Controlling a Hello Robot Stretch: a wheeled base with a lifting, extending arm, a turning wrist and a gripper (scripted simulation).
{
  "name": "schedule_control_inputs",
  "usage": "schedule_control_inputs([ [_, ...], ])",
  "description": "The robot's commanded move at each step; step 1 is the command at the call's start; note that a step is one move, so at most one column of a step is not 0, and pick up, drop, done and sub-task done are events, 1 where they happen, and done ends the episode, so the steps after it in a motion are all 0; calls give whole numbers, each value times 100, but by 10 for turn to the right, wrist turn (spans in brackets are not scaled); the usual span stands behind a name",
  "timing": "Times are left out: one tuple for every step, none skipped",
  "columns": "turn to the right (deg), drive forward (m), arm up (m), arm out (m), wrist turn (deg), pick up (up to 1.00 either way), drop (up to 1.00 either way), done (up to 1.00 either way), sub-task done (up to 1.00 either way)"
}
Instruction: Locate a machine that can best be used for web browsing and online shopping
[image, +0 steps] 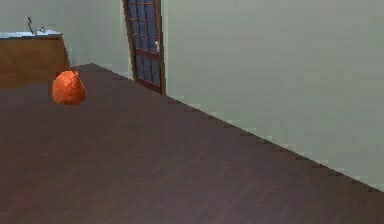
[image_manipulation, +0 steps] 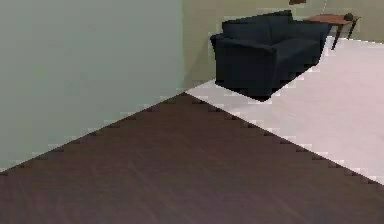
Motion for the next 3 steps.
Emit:
schedule_control_inputs([
  [-420,0,0,0,0,0,0,0,0],
  [0,100,0,0,0,0,0,0,0],
  [-120,0,0,0,0,0,0,0,0],
])
